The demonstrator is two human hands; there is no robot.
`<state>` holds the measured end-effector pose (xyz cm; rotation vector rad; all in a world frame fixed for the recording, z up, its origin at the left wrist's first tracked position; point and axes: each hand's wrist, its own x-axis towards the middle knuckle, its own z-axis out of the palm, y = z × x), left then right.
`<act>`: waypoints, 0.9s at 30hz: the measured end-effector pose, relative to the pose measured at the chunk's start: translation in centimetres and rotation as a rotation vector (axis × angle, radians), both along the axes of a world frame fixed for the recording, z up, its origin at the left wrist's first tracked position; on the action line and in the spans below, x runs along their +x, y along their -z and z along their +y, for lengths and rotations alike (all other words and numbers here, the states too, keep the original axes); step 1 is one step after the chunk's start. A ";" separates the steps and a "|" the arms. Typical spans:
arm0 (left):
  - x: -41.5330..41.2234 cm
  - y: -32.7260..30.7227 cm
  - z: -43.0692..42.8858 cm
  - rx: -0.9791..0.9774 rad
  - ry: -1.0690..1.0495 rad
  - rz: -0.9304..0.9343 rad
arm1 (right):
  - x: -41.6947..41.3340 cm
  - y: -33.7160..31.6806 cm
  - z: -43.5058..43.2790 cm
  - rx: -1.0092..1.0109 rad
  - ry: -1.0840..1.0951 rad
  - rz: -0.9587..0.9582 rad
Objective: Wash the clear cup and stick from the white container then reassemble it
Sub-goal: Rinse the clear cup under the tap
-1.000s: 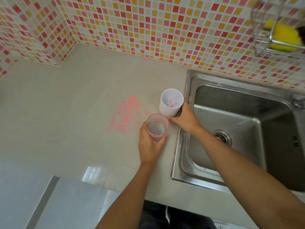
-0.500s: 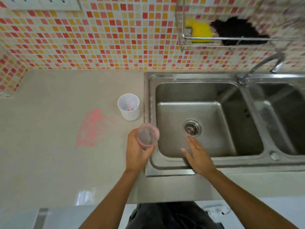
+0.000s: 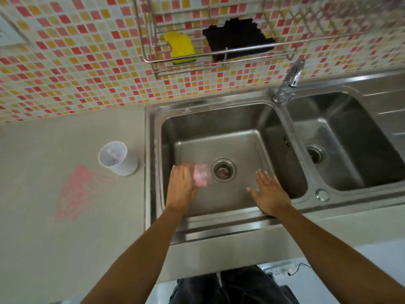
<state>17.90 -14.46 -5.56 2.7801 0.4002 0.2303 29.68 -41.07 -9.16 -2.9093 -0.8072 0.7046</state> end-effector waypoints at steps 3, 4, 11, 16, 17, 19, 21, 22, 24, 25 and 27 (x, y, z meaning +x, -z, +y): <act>1.3 0.6 -0.6 0.181 0.043 0.043 | 0.2 0.4 -0.1 0.009 -0.016 -0.006; 1.7 0.9 -0.6 0.242 0.061 0.073 | 0.1 0.5 -0.1 0.010 -0.015 -0.005; 3.2 0.7 -1.4 0.568 0.129 0.221 | 0.1 0.3 -0.1 -0.004 -0.025 -0.001; 4.0 -0.2 -2.3 0.624 0.163 0.271 | 0.2 0.6 -0.3 0.018 -0.039 0.019; 4.3 -0.3 -2.5 0.611 0.156 0.265 | 0.2 0.5 -0.4 0.027 -0.048 0.021; 4.8 -0.3 -2.8 0.549 0.110 0.214 | 0.4 0.3 -0.4 0.084 -0.043 0.041; 5.7 -0.3 -3.0 0.393 0.048 0.152 | 1.7 -0.3 -0.5 0.217 0.019 0.063; 6.2 -0.3 -3.1 0.307 0.032 0.137 | 2.9 -0.6 -0.6 0.303 0.064 0.057; 7.5 -0.7 -3.5 0.161 0.046 0.122 | 6.3 -1.7 -0.9 0.456 0.162 0.011; 8.4 -1.3 -3.8 0.080 0.047 0.102 | 8.3 -2.4 -1.0 0.514 0.213 -0.026; 10.6 -2.9 -4.9 -0.135 0.018 0.028 | 12.5 -4.5 -0.8 0.630 0.327 -0.079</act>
